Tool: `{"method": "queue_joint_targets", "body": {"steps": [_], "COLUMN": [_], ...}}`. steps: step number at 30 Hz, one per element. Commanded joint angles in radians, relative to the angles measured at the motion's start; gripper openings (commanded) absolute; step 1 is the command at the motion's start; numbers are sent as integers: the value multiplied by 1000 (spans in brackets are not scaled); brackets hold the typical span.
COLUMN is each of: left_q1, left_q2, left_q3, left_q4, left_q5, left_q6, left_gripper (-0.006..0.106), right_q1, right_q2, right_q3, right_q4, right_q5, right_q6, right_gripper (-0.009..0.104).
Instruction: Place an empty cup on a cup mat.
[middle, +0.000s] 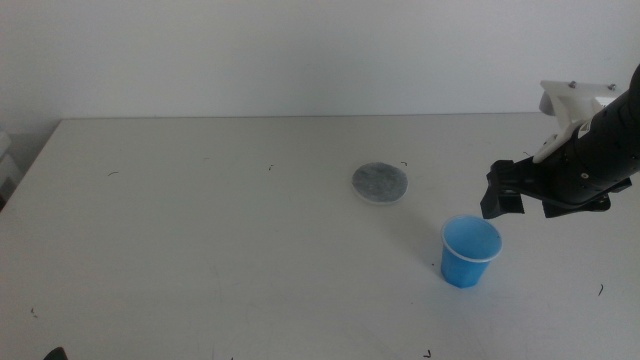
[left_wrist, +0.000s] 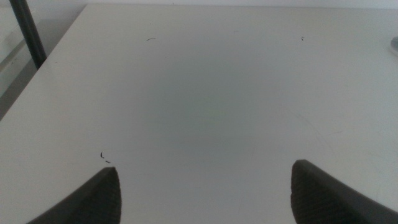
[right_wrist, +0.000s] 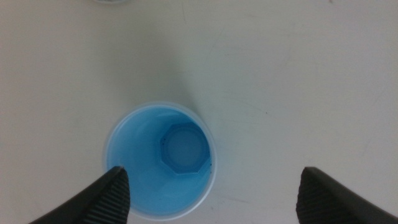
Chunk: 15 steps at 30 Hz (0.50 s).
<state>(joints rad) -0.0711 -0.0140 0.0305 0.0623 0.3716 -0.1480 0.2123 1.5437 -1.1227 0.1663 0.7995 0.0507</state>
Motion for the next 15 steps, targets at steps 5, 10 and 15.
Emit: {"method": "queue_joint_targets", "body": {"steps": [5, 10, 15], "left_q1": [1, 1, 1], "left_q2": [-9, -9, -9], "left_q3": [-6, -6, -6], "left_q4": [3, 3, 3], "left_q5": [-67, -67, -67], "left_q6": [-11, -11, -11], "left_gripper": [105, 105, 105], "right_q1": [3, 4, 4], "right_q2": [49, 105, 144], "right_q3": [-33, -33, -33], "right_q4": [4, 3, 3], "right_q5": [-39, -41, -46], "right_q6": [3, 7, 7], "right_gripper": [89, 89, 89]}}
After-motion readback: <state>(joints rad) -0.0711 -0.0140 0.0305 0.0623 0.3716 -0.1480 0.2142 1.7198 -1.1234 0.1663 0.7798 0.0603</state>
